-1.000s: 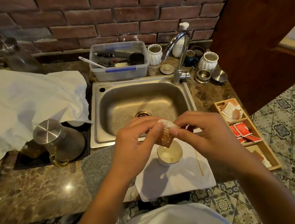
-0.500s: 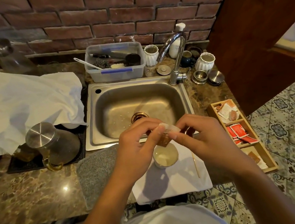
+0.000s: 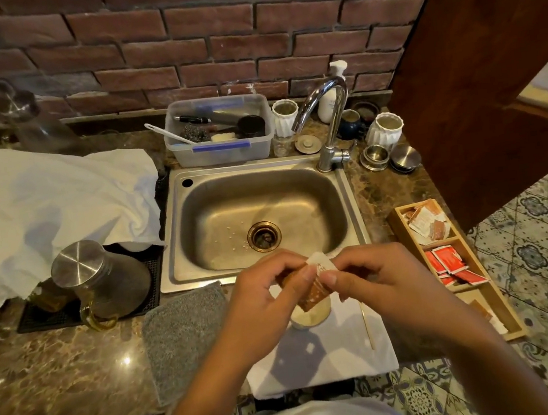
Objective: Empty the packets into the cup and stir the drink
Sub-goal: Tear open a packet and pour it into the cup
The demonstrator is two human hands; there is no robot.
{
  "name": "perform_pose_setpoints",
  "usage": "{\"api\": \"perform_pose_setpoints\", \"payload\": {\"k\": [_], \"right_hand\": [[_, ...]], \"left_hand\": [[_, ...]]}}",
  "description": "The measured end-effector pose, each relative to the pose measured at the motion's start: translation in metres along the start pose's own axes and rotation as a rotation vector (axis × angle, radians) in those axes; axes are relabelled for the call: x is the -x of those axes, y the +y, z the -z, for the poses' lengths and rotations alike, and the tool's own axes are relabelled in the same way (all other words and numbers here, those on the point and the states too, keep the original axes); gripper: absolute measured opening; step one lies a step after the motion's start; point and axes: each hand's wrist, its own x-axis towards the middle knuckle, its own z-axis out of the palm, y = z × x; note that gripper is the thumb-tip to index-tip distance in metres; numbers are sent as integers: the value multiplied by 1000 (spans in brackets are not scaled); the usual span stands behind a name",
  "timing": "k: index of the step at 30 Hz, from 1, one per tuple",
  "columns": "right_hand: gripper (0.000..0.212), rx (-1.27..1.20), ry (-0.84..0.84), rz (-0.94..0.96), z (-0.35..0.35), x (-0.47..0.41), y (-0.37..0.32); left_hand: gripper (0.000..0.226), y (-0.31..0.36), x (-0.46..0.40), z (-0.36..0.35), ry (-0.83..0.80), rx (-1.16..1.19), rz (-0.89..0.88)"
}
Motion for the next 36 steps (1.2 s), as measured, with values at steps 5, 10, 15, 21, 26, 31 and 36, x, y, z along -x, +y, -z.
{"api": "perform_pose_setpoints", "payload": {"k": [5, 10, 15, 21, 26, 31, 36], "right_hand": [[7, -40, 42, -20, 4, 1, -1], [4, -45, -38, -13, 5, 0, -1], [6, -67, -147, -33, 8, 0, -2], [10, -74, -249, 4, 10, -3, -5], [12, -94, -210, 45, 10, -6, -5], [16, -104, -172, 71, 11, -5, -3], [16, -9, -95, 158, 6, -3, -1]], "left_hand": [[17, -1, 0, -1, -155, -27, 61], [21, 2, -1, 0, -204, 86, 145], [19, 6, 0, 2, -266, 80, 154], [17, 8, 0, 3, -278, 124, 177], [24, 9, -2, 2, -237, 257, 190], [22, 9, -4, 0, -230, 285, 182], [16, 12, -3, -5, -176, 311, 199]]}}
